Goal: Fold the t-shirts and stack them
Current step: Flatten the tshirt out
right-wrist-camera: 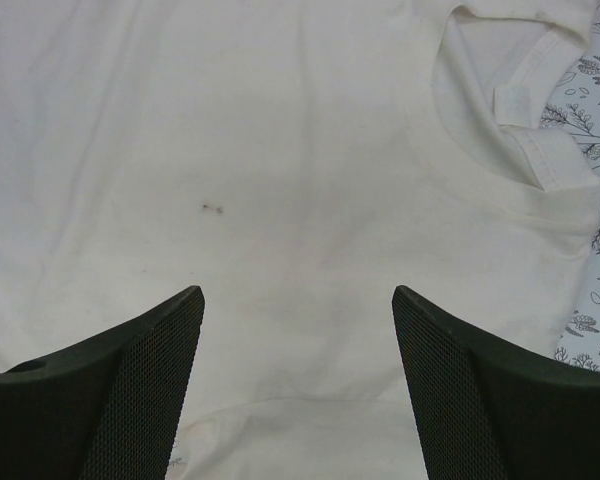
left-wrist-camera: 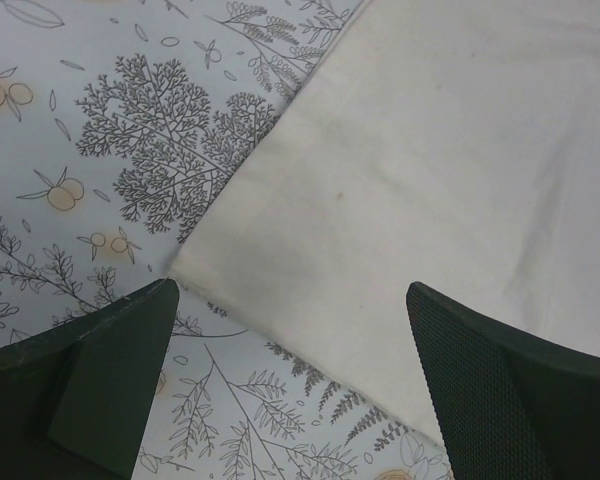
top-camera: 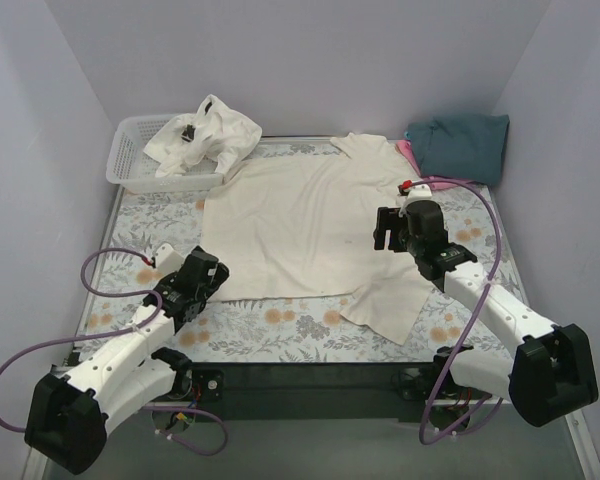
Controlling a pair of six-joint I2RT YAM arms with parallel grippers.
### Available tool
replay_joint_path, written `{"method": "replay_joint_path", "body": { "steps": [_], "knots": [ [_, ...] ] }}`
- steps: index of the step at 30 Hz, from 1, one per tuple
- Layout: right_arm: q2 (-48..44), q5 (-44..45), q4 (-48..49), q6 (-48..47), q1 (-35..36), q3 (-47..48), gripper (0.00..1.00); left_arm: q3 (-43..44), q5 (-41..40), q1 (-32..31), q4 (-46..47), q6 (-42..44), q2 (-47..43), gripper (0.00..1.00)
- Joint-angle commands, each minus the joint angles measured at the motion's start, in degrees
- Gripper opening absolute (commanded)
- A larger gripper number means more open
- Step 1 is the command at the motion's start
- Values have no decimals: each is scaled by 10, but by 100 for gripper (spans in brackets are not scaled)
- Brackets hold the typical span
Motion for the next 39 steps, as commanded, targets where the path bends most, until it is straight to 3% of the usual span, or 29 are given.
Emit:
{"method": "replay_joint_path", "body": {
  "steps": [1, 6, 18, 22, 26, 32, 39],
  "knots": [
    [0, 20, 22, -3, 0, 6, 70, -7, -2, -3, -41, -45, -8, 90],
    [-1, 18, 22, -4, 0, 5, 70, -13, 30, -3, -45, -60, 14, 90],
    [-17, 16, 21, -4, 0, -2, 70, -11, 18, -3, -57, -73, 17, 85],
    [-24, 19, 21, -4, -1, -6, 71, -10, 3, -3, -52, -75, 23, 70],
    [-28, 20, 19, -5, -1, -7, 71, -6, -1, -3, -42, -75, 45, 63],
    [-39, 29, 15, -6, -2, -9, 72, -10, 7, -2, -38, -87, 66, 63],
    [-44, 34, 15, -6, -4, -13, 72, -22, 3, 4, -31, -96, 56, 46]
  ]
}}
